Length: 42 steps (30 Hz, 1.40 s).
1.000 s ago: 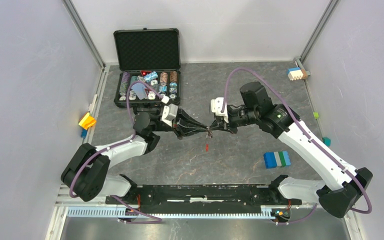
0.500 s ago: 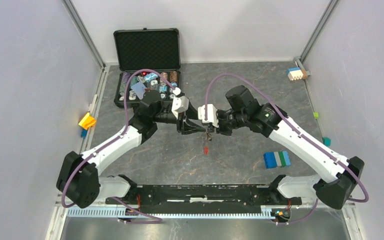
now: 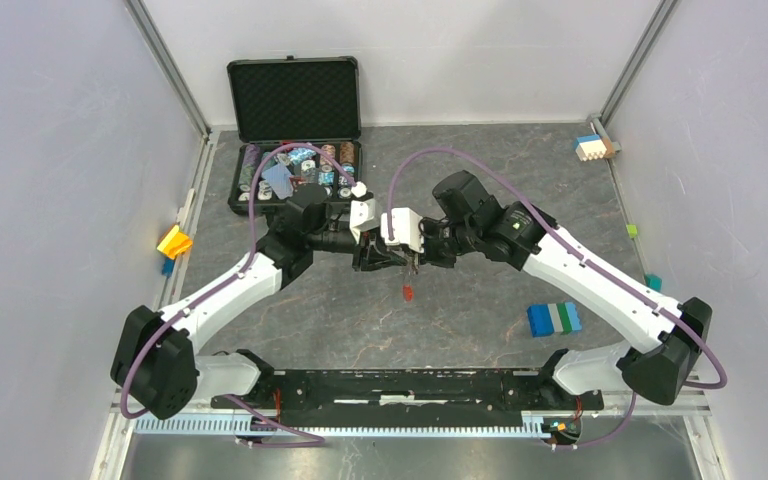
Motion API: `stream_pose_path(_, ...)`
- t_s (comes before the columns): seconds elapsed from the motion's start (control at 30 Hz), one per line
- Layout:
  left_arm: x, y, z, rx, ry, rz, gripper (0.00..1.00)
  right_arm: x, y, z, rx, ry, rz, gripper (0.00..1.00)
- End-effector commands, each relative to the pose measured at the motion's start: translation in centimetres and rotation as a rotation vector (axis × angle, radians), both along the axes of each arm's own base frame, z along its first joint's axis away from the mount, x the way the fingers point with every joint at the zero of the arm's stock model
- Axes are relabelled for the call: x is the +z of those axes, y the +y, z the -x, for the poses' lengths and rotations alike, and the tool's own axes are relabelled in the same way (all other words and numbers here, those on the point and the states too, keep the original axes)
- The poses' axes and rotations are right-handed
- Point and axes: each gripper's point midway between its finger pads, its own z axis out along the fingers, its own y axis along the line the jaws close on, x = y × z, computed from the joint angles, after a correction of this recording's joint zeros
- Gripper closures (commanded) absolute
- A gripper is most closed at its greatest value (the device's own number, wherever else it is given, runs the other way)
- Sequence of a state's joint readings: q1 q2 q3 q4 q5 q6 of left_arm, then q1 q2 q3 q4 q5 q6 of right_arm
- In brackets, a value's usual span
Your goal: Put the keys on the keyring
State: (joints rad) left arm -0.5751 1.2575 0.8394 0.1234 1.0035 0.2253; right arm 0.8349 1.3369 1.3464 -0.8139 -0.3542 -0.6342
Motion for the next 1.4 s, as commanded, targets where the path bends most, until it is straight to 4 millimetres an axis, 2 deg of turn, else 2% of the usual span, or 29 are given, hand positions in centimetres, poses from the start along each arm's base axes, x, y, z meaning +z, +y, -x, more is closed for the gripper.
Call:
stream_pose_path(0.0, 1.2, -0.3, 0.2, -0.010, -0.037, 0.045, 0.59, 1.7, 0.7, -0.8, -0.025, -0.041, -0.019, 1.00)
stream_pose_path(0.17, 1.3, -0.3, 0.4, -0.015, -0.031, 0.053, 0.64, 1.3, 0.7, -0.8, -0.027, -0.036, -0.001, 1.00)
stream_pose_path(0.4, 1.5, -0.5, 1.0, -0.042, -0.007, 0.092, 0.64, 1.5, 1.0, -0.9, -0.028, -0.037, -0.011, 1.00)
stream_pose_path(0.57, 2.1, -0.3, 1.2, -0.042, -0.032, 0.182, 0.63, 1.8, 1.0, -0.8, -0.027, -0.054, -0.037, 1.00)
stream_pose_path(0.73, 1.9, -0.2, 1.2, -0.040, -0.067, 0.199, 0.63, 2.2, 1.1, -0.5, -0.015, -0.041, -0.060, 1.00)
stream_pose_path(1.1, 2.7, -0.2, 1.1, -0.034, -0.113, 0.235, 0.73, 1.8, 1.2, -0.6, -0.014, -0.006, -0.064, 1.00)
stream_pose_path(1.37, 2.4, -0.3, 1.0, -0.023, -0.100, 0.227, 0.86, 1.8, 1.4, -0.6, -0.009, 0.007, -0.067, 1.00)
